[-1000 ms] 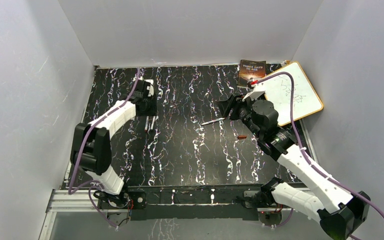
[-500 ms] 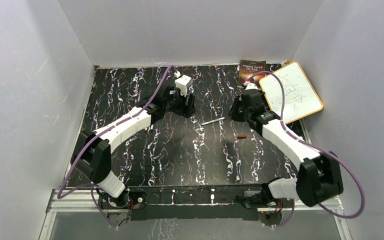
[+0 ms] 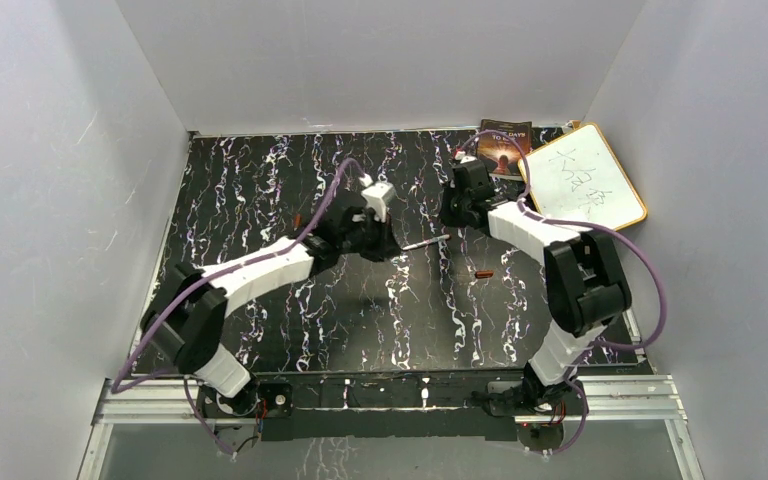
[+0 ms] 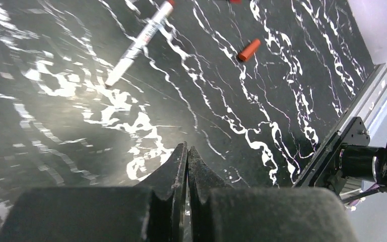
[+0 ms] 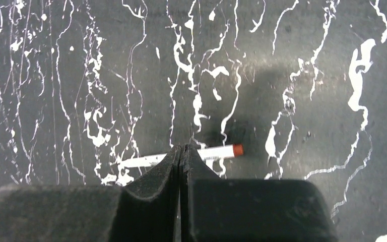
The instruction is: Insert the pens into the pen caps
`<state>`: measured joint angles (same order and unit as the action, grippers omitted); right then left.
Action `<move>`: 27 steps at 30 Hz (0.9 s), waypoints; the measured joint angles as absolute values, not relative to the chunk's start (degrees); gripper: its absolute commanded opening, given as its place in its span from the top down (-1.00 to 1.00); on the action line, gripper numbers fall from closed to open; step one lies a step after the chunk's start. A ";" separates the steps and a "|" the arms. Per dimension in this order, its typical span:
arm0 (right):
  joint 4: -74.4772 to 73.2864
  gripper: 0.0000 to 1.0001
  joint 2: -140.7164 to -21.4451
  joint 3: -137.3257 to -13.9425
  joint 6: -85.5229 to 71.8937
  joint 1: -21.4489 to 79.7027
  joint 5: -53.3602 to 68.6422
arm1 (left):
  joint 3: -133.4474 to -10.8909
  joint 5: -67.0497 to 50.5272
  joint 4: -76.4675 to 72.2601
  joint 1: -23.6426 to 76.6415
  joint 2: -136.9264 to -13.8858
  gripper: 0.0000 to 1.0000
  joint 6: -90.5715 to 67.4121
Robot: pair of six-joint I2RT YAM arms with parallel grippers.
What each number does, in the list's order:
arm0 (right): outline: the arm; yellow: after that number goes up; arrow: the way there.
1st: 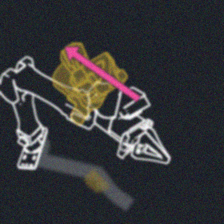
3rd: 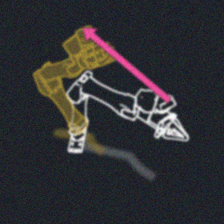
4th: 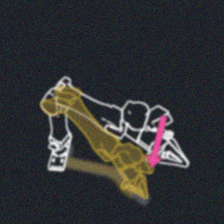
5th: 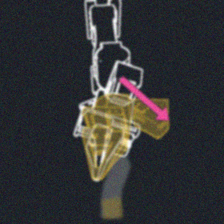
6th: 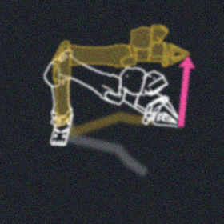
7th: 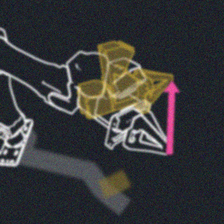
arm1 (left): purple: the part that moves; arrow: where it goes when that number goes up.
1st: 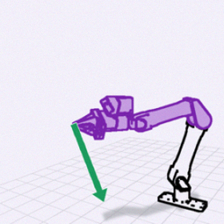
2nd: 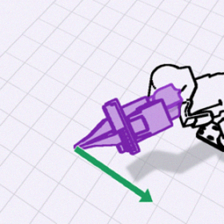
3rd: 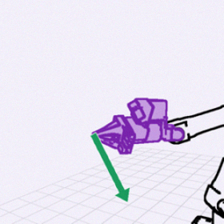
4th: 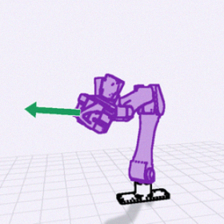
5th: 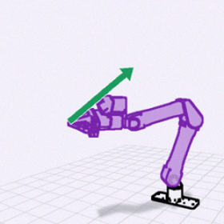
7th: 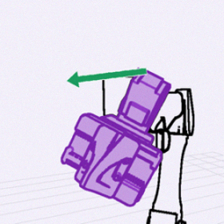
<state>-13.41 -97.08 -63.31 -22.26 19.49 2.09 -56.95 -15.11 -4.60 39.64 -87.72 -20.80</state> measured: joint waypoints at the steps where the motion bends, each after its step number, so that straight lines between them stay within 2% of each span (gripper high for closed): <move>1: -13.06 1.00 -98.50 -64.18 -22.09 19.49 2.09 | -57.01 -14.83 -5.50 41.23 -89.52 1.00 -22.11; 6: -13.06 1.00 -103.98 -66.65 -21.02 19.49 1.91 | -59.79 -13.96 -7.16 45.84 -102.08 1.00 -26.09; 10: -13.50 1.00 -104.86 -66.59 -20.75 19.42 1.91 | -63.02 -13.32 -5.96 45.87 -110.02 1.00 -26.59; 18: -13.19 1.00 -103.33 -62.98 -19.64 19.42 1.96 | -70.26 -11.64 -5.32 44.91 -115.26 1.00 -25.08; 27: -12.19 1.00 -102.41 -58.98 -19.53 19.40 2.59 | -72.01 -10.90 -5.15 42.52 -116.51 1.00 -23.62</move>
<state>-12.19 -102.41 -58.98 -19.53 19.40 2.59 -72.01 -10.90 -5.15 42.52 -116.51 -23.62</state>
